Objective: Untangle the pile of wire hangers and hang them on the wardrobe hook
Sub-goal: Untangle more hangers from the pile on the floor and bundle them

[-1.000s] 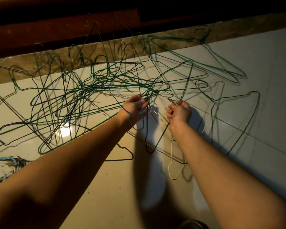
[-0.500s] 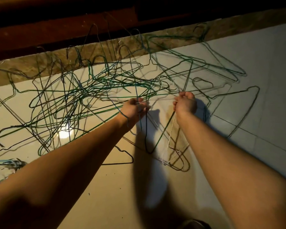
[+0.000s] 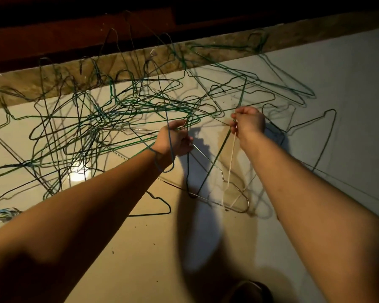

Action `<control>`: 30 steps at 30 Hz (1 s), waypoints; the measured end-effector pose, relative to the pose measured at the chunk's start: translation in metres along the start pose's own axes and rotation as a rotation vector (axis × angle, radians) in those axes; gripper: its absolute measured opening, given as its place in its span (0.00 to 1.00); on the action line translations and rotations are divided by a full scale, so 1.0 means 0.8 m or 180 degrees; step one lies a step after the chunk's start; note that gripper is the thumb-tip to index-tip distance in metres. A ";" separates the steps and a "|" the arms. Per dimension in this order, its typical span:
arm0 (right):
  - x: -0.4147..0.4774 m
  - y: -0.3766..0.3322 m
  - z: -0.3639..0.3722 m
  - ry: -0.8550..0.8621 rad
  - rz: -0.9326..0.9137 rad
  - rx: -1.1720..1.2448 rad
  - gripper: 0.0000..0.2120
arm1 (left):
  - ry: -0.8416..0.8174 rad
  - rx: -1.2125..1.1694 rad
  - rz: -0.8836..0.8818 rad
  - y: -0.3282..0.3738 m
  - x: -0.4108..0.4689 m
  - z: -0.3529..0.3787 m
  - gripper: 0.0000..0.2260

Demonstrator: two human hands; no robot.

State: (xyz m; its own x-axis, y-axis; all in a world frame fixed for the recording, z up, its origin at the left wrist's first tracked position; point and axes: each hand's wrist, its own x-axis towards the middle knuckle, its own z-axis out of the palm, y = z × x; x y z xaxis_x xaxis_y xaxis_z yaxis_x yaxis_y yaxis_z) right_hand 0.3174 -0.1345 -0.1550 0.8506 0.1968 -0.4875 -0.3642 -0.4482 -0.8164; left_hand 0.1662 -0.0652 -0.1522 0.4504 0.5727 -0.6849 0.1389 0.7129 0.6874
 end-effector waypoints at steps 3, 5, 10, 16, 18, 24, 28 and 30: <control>-0.003 -0.004 -0.003 -0.0061 0.0079 0.0064 0.16 | -0.0162 -0.0264 -0.0082 -0.004 -0.001 -0.001 0.15; -0.008 -0.004 -0.005 -0.0137 0.0144 0.0190 0.16 | -0.0264 -0.0145 -0.0098 -0.008 -0.002 -0.004 0.17; -0.010 0.003 -0.015 -0.0130 -0.0004 -0.0201 0.16 | -0.0260 -0.0104 -0.0252 -0.010 -0.005 -0.007 0.19; 0.007 0.025 -0.029 -0.0016 -0.0303 -0.0815 0.16 | -0.0370 0.0474 -0.0299 -0.006 -0.017 -0.007 0.13; 0.004 0.032 -0.020 -0.0157 -0.0397 -0.0859 0.14 | -0.0360 0.0545 -0.0280 -0.010 -0.021 -0.007 0.07; -0.012 0.028 -0.002 -0.0775 -0.0508 -0.0407 0.18 | -0.0251 0.1307 -0.0252 -0.018 -0.032 -0.009 0.13; -0.010 0.022 0.003 -0.0892 -0.0398 -0.0503 0.23 | -0.0271 0.1474 -0.0289 -0.025 -0.041 -0.005 0.13; -0.012 0.021 0.007 -0.1017 -0.0242 -0.0619 0.23 | -0.0321 0.1533 -0.0238 -0.031 -0.048 -0.005 0.13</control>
State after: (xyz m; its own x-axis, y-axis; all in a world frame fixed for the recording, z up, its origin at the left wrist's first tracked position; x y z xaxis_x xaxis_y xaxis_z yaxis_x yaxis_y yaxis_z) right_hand 0.3008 -0.1392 -0.1657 0.7002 0.4841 -0.5248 -0.1996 -0.5730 -0.7949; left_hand 0.1420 -0.1033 -0.1434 0.5034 0.4681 -0.7263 0.5551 0.4689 0.6870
